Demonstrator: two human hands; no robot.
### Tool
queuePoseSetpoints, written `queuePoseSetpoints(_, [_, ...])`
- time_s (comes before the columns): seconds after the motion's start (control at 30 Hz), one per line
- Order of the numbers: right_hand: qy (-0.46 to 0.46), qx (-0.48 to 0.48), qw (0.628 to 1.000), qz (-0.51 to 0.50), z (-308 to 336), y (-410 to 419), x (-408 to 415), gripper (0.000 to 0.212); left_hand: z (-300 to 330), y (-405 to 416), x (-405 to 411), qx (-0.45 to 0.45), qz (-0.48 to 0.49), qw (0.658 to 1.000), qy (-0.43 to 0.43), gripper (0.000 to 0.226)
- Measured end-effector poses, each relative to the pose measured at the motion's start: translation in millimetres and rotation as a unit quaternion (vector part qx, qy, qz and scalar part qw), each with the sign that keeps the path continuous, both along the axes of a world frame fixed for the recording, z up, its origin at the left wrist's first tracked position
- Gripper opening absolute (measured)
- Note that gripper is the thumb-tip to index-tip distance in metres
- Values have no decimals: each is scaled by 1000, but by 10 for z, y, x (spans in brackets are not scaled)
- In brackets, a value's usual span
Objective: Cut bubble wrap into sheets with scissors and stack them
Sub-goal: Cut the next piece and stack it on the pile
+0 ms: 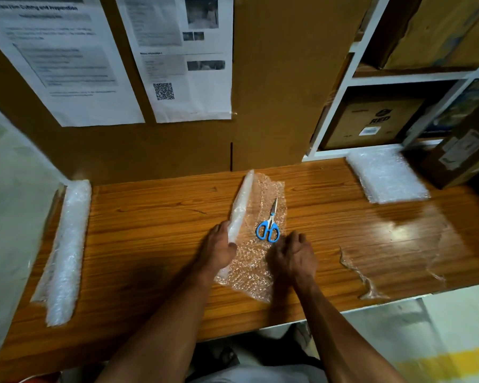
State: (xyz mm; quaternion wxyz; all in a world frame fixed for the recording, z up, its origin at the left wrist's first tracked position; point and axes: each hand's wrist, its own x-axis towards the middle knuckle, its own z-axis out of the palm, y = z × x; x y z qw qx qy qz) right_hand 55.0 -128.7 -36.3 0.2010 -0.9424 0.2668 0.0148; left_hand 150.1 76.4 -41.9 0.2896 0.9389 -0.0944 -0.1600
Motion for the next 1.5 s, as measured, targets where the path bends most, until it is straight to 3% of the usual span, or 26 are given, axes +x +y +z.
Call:
queuePoseSetpoints(0.07, [-32,-25,997,72,-3,4,57,37,-5,98,4,24,8,1000,-12,74])
queuePoseSetpoints(0.23, [52,-19,988,143,-107,-56,187,74,7,223,5,74,55,994,-60,76])
queuePoseSetpoints(0.37, [119,-42,980,157,-188,-142,173,68,-29,176,23,68,2,995,-77,77])
queuePoseSetpoints(0.67, [143,-97,981,90,-77,-388,16,69,-40,-237,45,31,-71,996,-43,79])
queuePoseSetpoints(0.97, [85,-60,987,122,-62,-353,-1,68,-70,32,-8,95,-7,991,-95,70])
queuePoseSetpoints(1.13, [140,-55,977,152,-117,-289,84,68,-71,106,6,101,11,988,-119,69])
queuePoseSetpoints(1.3, [135,-60,976,160,-145,-243,94,72,-99,212,-14,115,-20,988,-105,93])
queuePoseSetpoints(1.4, [152,-65,971,170,-200,-269,85,74,-92,309,23,85,-28,991,-103,90])
queuePoseSetpoints(1.5, [165,-69,971,161,-145,-318,99,73,-83,463,111,111,19,985,-131,84])
